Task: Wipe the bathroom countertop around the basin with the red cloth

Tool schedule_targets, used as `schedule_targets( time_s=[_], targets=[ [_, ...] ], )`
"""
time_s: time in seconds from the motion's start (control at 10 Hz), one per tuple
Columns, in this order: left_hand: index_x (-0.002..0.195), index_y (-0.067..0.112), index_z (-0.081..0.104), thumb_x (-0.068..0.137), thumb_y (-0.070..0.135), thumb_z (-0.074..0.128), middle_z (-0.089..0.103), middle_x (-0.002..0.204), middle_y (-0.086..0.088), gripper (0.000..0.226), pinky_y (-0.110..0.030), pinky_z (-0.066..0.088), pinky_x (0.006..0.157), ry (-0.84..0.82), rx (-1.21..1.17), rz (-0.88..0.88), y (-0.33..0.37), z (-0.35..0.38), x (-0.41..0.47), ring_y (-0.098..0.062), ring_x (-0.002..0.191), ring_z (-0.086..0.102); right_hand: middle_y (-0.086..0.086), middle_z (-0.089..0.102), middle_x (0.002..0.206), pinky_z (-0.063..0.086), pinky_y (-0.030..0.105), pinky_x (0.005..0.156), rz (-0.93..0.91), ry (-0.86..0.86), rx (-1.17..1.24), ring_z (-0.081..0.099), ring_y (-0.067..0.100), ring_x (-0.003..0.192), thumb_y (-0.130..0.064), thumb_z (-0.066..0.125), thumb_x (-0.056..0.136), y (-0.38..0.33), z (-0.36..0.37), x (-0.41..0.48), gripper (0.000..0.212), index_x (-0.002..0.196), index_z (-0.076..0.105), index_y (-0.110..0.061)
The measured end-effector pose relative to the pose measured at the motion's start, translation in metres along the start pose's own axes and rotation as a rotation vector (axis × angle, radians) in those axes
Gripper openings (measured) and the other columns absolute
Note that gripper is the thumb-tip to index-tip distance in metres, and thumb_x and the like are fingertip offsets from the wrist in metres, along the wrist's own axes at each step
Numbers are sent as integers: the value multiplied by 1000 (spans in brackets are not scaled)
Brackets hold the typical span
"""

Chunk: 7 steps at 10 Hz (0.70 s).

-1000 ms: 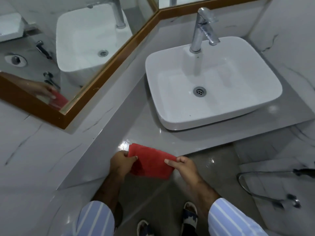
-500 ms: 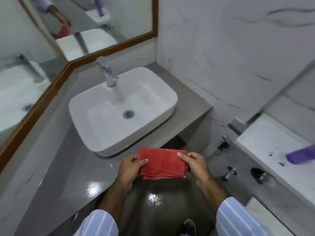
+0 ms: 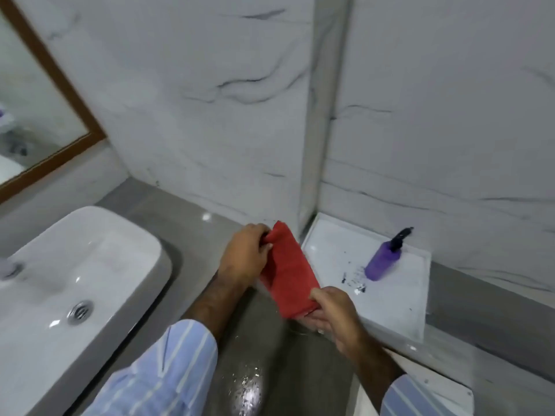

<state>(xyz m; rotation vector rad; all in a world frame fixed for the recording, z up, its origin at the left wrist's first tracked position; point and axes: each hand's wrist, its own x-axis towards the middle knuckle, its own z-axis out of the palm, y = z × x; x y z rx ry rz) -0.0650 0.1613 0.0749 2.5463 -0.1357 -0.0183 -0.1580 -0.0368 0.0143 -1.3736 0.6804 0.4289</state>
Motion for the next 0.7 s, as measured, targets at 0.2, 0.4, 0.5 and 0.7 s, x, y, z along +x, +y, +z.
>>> schedule_targets(
  time_s=[0.2,0.4,0.5,0.7],
  targets=[
    [123,15,70,94,10,66,65,119,-9,30,-41,53,96,-218,186,286,73,62,94,-32,112,64,20,83,94,66,49,88,43,10,121,81,37,86,-4,65,94,-9,-25,35,20,114,62,-2],
    [129,9,68,97,6,60,64,128,-18,33,-39,46,103,-500,302,330,98,150,137,-37,121,60,26,80,92,67,37,66,185,52,401,78,32,70,7,57,98,-4,-36,83,13,109,64,6],
    [134,9,64,98,4,55,63,134,-18,37,-37,40,106,-546,337,283,89,179,135,-35,128,57,28,77,98,68,46,76,179,99,360,77,37,82,2,62,97,-5,-44,94,9,103,66,6],
    [167,11,17,103,16,55,17,176,-10,75,-42,16,133,-424,405,282,83,183,112,-26,163,14,5,76,120,54,31,95,-175,427,-738,71,24,111,-35,65,97,3,-99,65,31,119,72,-15]
  ],
)
